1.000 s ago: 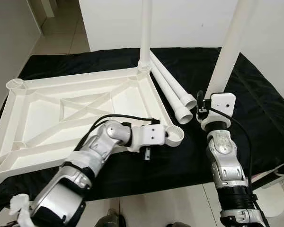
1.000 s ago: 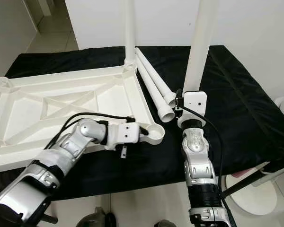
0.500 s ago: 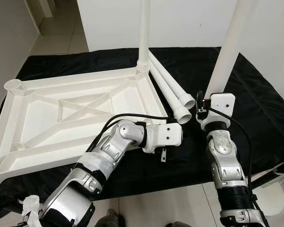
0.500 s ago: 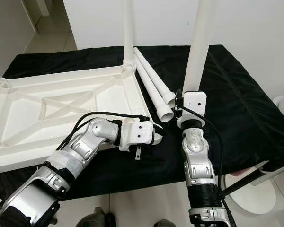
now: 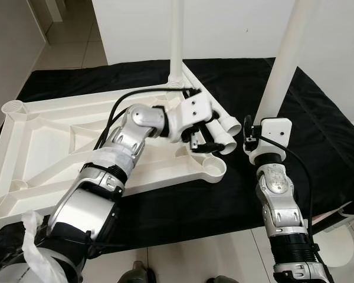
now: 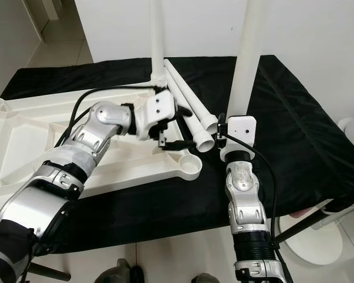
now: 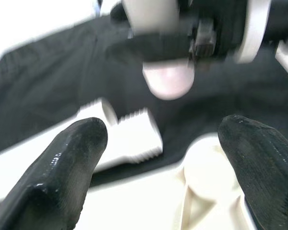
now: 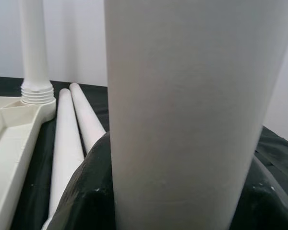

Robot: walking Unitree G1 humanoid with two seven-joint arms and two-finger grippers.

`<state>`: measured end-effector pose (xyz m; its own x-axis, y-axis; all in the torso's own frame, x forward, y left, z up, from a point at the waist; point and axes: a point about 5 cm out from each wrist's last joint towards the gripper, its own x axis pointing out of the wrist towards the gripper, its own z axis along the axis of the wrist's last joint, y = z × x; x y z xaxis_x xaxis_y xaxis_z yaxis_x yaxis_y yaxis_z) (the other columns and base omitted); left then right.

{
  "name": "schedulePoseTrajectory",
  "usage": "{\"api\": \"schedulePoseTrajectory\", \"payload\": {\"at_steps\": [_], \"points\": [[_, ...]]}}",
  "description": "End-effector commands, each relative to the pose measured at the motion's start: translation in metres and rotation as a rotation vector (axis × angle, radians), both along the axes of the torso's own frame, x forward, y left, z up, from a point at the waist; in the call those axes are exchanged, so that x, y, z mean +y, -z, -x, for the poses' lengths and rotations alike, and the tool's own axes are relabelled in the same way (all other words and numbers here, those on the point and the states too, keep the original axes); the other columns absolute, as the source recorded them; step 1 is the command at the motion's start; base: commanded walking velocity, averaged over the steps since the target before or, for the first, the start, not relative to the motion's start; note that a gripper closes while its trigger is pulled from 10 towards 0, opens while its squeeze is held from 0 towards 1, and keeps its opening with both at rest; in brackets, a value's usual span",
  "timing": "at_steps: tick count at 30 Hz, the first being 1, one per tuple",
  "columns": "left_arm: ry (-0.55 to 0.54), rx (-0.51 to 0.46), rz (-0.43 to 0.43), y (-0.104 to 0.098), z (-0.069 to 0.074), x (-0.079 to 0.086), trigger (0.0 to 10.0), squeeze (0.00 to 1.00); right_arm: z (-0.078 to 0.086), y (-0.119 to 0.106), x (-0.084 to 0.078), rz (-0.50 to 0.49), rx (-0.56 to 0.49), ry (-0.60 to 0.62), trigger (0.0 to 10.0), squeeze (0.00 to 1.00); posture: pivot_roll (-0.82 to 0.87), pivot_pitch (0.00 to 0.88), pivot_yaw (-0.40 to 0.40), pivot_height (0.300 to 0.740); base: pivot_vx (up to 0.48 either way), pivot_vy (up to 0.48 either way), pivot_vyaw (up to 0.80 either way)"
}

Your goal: Building children table

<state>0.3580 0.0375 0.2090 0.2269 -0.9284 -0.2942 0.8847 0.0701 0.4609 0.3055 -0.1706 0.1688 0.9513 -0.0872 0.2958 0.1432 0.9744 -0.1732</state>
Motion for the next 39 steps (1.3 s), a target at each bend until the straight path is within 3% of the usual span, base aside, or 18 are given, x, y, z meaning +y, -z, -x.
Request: {"api": "schedulePoseTrajectory", "payload": {"at_steps": [1, 4, 5, 6, 7, 10, 13, 14, 15, 22, 23, 24, 25, 26, 27, 32, 39], "points": [[-0.377, -0.13, 0.092, 0.002, -0.02, 0.014, 10.0, 0.0, 0.002, 0.001, 0.001, -0.002, 0.003, -0.004, 10.0, 0.0, 0.01, 0.0, 0.035, 0.74, 0.0, 0.0, 0.0], [-0.383, -0.115, 0.073, 0.008, -0.021, 0.017, 10.0, 0.0, 0.002, 0.002, 0.002, -0.003, 0.005, -0.005, 10.0, 0.0, 0.01, 0.0, 0.035, 0.74, 0.0, 0.0, 0.0], [-0.374, -0.099, 0.055, 0.013, -0.021, 0.019, 5.8, 0.0, 0.002, 0.002, 0.002, -0.003, 0.006, -0.005, 10.0, 0.0, 0.01, 0.0, 0.034, 0.74, 0.0, 0.0, 0.0], [-0.372, -0.084, 0.016, 0.021, -0.021, 0.025, 0.0, 0.0, 0.003, 0.002, 0.002, -0.002, 0.008, -0.005, 10.0, 0.0, 0.01, 0.0, 0.031, 0.74, 0.0, 0.0, 0.0], [-0.372, -0.084, 0.016, 0.021, -0.021, 0.025, 0.0, 0.0, 0.003, 0.002, 0.002, -0.002, 0.008, -0.005, 10.0, 0.0, 0.01, 0.0, 0.031, 0.74, 0.0, 0.0, 0.0], [-0.362, -0.101, -0.113, 0.038, -0.02, 0.043, 0.0, 0.0, 0.004, 0.003, 0.002, -0.002, 0.011, -0.006, 10.0, 0.0, 0.01, 0.0, 0.031, 0.74, 0.0, 0.0, 0.0], [-0.355, -0.107, -0.141, 0.041, -0.02, 0.046, 0.0, 0.0, 0.004, 0.003, 0.002, -0.001, 0.011, -0.006, 10.0, 0.0, 0.01, 0.0, 0.031, 0.74, 0.0, 0.0, 0.0], [-0.353, -0.098, -0.165, 0.044, -0.019, 0.051, 8.9, 0.0, 0.005, 0.003, 0.001, -0.001, 0.012, -0.005, 10.0, 0.0, 0.0, 0.0, 0.031, 0.74, 0.0, 0.0, 0.0], [-0.346, -0.099, -0.199, 0.047, -0.018, 0.056, 10.0, 0.0, 0.005, 0.004, 0.001, 0.0, 0.013, -0.004, 10.0, 0.0, 0.0, 0.0, 0.031, 0.74, 0.0, 0.0, 0.0], [-0.331, -0.109, -0.338, 0.06, -0.016, 0.075, 10.0, 0.0, 0.006, 0.005, 0.0, 0.002, 0.017, -0.001, 10.0, 0.0, 0.0, 0.0, 0.036, 0.74, 0.0, 0.0, 0.0], [-0.313, -0.093, -0.347, 0.062, -0.015, 0.076, 9.3, 0.0, 0.007, 0.004, 0.0, 0.003, 0.017, 0.001, 10.0, 0.0, 0.0, 0.002, 0.036, 0.74, 0.0, 0.0, 0.0], [-0.313, -0.093, -0.347, 0.062, -0.015, 0.076, 9.3, 0.0, 0.007, 0.004, 0.0, 0.003, 0.017, 0.001, 10.0, 0.0, 0.0, 0.002, 0.036, 0.74, 0.0, 0.0, 0.0], [-0.296, -0.085, -0.348, 0.064, -0.013, 0.075, 8.4, 0.0, 0.007, 0.004, -0.001, 0.003, 0.018, 0.004, 10.0, 0.0, 0.0, 0.002, 0.036, 0.74, 0.0, 0.0, 0.0], [-0.286, -0.081, -0.348, 0.064, -0.012, 0.075, 8.4, 0.0, 0.007, 0.004, -0.001, 0.002, 0.018, 0.005, 10.0, 0.0, 0.0, 0.002, 0.036, 0.74, 0.0, 0.0, 0.0], [-0.268, -0.071, -0.356, 0.067, -0.01, 0.073, 9.8, 0.0, 0.007, 0.005, -0.002, 0.001, 0.019, 0.007, 10.0, 0.0, 0.0, 0.008, 0.037, 0.74, 0.0, 0.0, 0.0], [-0.247, -0.052, -0.355, 0.075, -0.007, 0.065, 10.0, 0.0, 0.008, 0.006, -0.002, -0.001, 0.021, 0.012, 10.0, 0.0, 0.0, 0.013, 0.038, 0.74, 0.0, 0.0, 0.0], [-0.144, -0.065, -0.321, 0.082, 0.004, 0.039, 10.0, 0.0, 0.009, 0.005, -0.004, 0.0, 0.022, 0.017, 10.0, 0.0, -0.01, 0.018, 0.037, 0.74, 0.0, 0.0, 0.0]]}}
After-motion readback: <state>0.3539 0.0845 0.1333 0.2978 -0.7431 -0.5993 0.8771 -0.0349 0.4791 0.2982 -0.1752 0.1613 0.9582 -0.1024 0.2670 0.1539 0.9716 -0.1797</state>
